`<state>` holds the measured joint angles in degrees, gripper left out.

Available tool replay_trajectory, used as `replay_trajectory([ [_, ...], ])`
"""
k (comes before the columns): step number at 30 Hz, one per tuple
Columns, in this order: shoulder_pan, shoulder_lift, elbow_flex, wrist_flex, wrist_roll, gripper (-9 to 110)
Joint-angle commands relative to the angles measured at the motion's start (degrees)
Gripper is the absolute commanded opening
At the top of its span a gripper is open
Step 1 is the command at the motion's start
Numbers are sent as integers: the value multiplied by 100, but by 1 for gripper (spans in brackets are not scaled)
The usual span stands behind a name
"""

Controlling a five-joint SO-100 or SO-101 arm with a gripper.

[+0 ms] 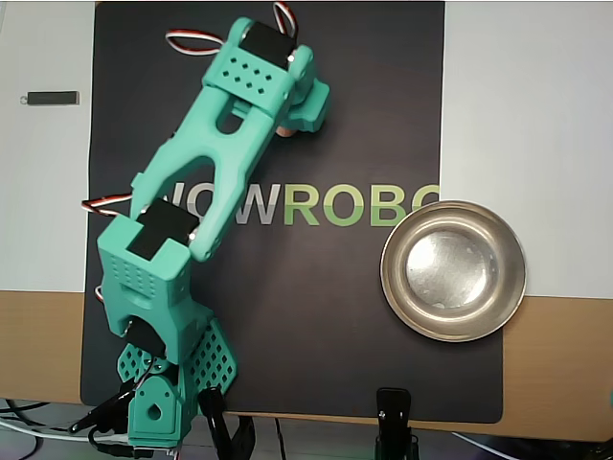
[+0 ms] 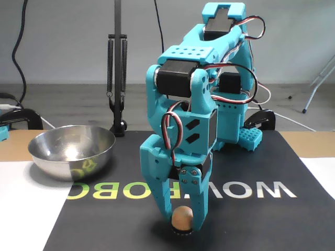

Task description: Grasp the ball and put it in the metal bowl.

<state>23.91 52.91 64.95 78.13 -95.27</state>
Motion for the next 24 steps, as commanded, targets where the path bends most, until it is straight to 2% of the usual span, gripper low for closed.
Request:
replay_trajectory([
  [1, 9, 26, -176, 44, 26, 49],
  [12, 0, 97, -185, 387, 26, 33],
  [24, 62, 562, -176, 624, 26, 34],
])
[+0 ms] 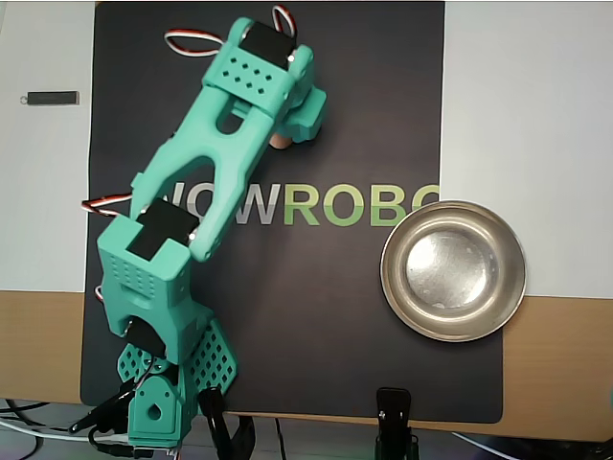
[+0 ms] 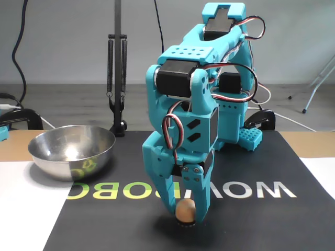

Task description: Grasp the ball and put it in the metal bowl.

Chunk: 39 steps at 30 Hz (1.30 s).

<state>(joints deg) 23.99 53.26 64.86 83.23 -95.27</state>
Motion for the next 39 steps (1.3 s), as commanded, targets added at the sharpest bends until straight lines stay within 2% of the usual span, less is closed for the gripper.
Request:
replay_trajectory([
  [1, 62, 606, -167, 211, 26, 34],
  [13, 44, 1767, -167, 1283, 26, 34],
  [18, 18, 2215, -158, 1310, 44, 34],
  [30, -272, 2971, -62, 1310, 1072, 34],
  [39, -308, 3445, 527, 1310, 1099, 34],
])
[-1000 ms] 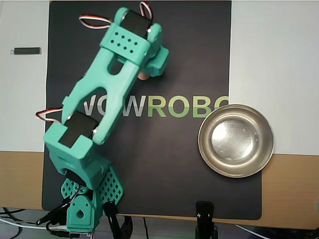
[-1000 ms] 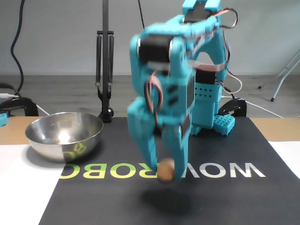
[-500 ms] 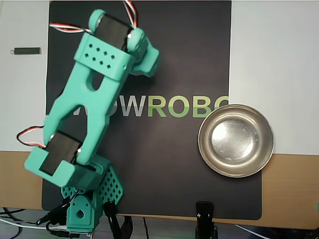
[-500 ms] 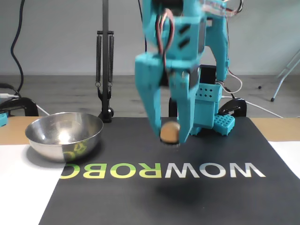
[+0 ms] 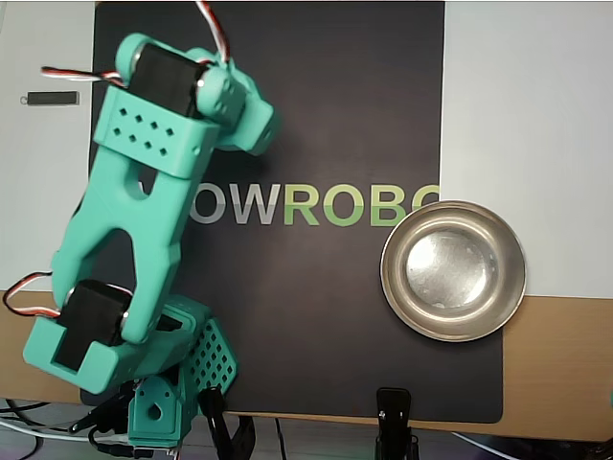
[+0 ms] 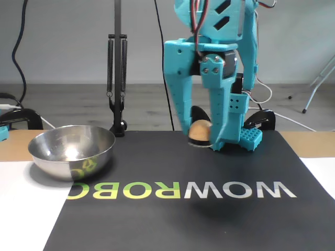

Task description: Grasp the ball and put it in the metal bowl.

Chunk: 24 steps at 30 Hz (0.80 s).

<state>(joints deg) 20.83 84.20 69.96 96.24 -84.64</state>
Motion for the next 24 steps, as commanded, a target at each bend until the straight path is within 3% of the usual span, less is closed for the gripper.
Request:
replay_trajectory([
  [1, 18, 378, 18, 9, 44, 34],
  [9, 343, 387, 18, -18, 255, 34],
  [24, 984, 396, -35, -62, 3885, 34],
])
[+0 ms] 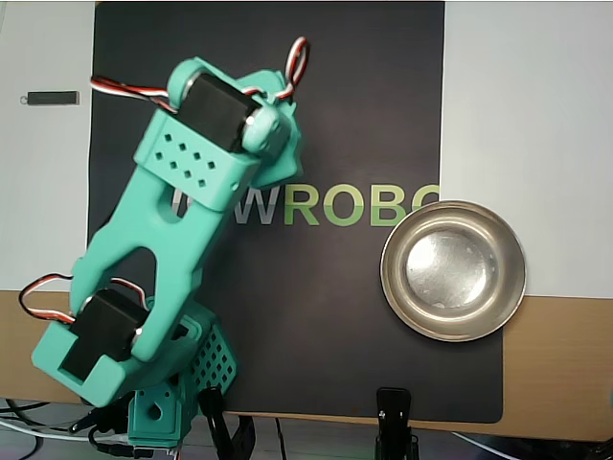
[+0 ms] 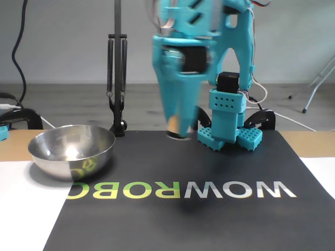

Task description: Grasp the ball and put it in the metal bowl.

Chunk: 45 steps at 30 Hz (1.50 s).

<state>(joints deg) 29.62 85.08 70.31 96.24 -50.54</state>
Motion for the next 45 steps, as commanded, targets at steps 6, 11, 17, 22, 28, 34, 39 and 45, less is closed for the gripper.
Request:
replay_trajectory([
  [6, 264, 308, -70, -62, 1907, 34],
  [11, 360, 308, -70, -62, 3190, 34],
  [17, 492, 308, -70, -70, 4474, 34],
  [22, 765, 299, -62, -62, 5063, 34],
  [28, 1310, 229, -62, -62, 5063, 34],
  [34, 1846, 220, -35, -62, 5063, 34],
  [39, 2118, 220, -35, -70, 5063, 34],
  [45, 2505, 220, 0, -70, 5063, 34],
])
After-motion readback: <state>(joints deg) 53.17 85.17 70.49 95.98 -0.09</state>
